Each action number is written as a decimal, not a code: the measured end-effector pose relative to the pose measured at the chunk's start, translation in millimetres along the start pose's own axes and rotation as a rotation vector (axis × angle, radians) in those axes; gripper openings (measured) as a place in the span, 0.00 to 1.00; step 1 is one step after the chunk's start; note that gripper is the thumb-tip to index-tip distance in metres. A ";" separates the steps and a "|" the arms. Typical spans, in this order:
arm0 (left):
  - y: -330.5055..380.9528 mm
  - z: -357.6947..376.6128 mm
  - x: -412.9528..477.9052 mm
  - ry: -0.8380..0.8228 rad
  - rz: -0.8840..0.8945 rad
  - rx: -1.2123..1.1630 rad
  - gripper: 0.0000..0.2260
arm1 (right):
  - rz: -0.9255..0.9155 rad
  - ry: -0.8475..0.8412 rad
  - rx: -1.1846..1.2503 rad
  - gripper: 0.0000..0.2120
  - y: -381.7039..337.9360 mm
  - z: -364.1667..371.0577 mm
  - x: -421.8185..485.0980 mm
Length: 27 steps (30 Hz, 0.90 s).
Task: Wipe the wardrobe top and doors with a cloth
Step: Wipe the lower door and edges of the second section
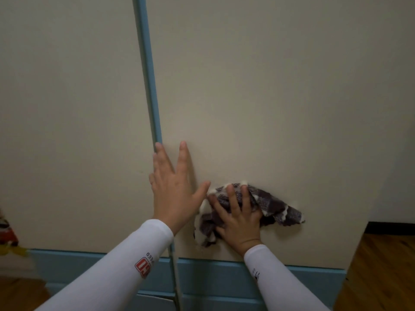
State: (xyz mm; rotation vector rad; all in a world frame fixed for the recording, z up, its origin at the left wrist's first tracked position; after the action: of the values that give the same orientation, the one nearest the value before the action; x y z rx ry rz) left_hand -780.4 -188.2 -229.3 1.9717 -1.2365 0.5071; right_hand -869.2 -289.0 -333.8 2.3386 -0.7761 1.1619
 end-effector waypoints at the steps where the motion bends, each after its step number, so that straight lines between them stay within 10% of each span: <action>1: -2.5 -0.6 -3.9 0.001 0.026 -0.049 0.40 | -0.017 -0.005 0.009 0.40 -10.3 2.9 2.6; 10: -29.0 4.6 -26.4 -0.055 0.123 -0.217 0.28 | -0.190 0.116 0.134 0.36 -91.1 16.4 4.8; 14: -30.5 23.7 -44.2 -0.157 0.124 -0.098 0.33 | -0.354 0.072 0.070 0.46 -117.8 38.3 -15.7; 27: -24.4 59.3 -65.6 -0.167 -0.121 0.173 0.48 | -0.476 0.033 0.177 0.33 -73.1 41.4 -62.2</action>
State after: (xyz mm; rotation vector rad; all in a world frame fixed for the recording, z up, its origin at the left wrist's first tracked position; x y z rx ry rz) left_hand -791.9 -187.9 -320.4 2.2582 -1.1975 0.4066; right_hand -829.0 -239.2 -416.4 2.4482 -0.0888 1.0820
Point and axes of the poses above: each hand's wrist, its own x-axis towards the middle knuckle, its own z-axis out of the palm, y = z × x, the point moved 9 cm from there along x, towards the middle knuckle, and after that the axes turned 3 degrees about z, right-handed, at the moved point
